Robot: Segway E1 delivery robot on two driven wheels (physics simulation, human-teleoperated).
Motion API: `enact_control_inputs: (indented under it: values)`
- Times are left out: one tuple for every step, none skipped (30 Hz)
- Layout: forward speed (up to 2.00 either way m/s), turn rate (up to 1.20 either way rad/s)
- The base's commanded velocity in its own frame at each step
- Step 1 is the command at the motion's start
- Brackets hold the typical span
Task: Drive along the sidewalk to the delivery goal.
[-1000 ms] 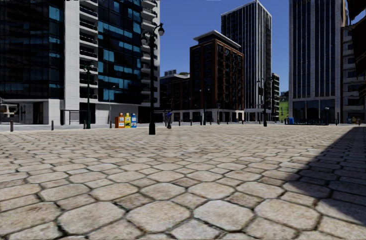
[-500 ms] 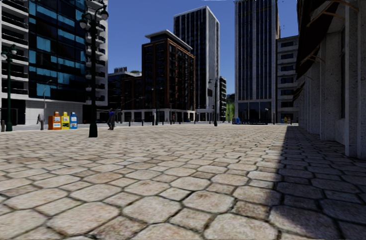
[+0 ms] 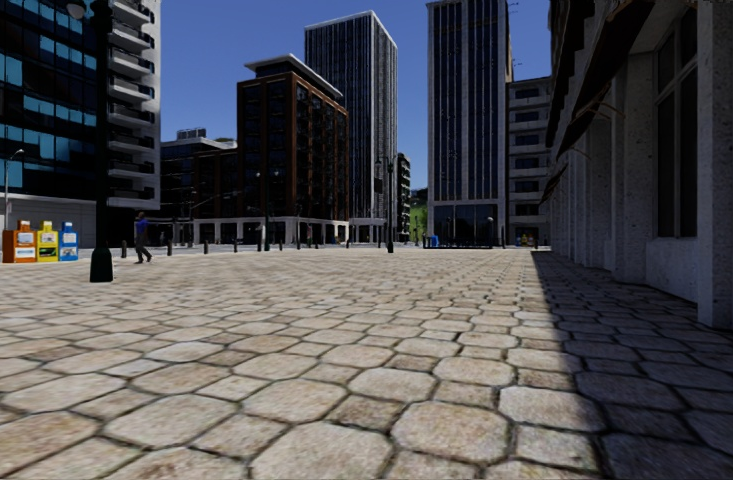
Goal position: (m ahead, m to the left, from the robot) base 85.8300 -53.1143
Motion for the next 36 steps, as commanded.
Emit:
enact_control_inputs:
  values:
    - [2.0,0.0]
    - [2.0,0.0]
    - [2.0,0.0]
    - [2.0,0.0]
    - [2.0,0.0]
    - [2.0,0.0]
    - [2.0,0.0]
    - [2.0,0.0]
    - [2.0,0.0]
    - [2.0,0.0]
    - [2.0,0.0]
    - [2.0,0.0]
    - [2.0,0.0]
    - [2.0,0.0]
    - [2.0,0.0]
    - [2.0,0.0]
    - [2.0,0.0]
    - [1.95,0.0]
    - [1.94,0.0]
    - [1.93,0.0]
    - [1.93,0.0]
    - [2.0,0.0]
    - [2.0,0.0]
    - [2.0,0.0]
    - [2.0,0.0]
    - [2.0,0.0]
    - [2.0,0.0]
    - [2.0,0.0]
    - [2.0,0.0]
    - [2.0,0.0]
    - [2.0,0.0]
    - [2.0,0.0]
    - [2.0,0.0]
    - [2.0,0.0]
    - [2.0,0.0]
    - [2.0,0.0]
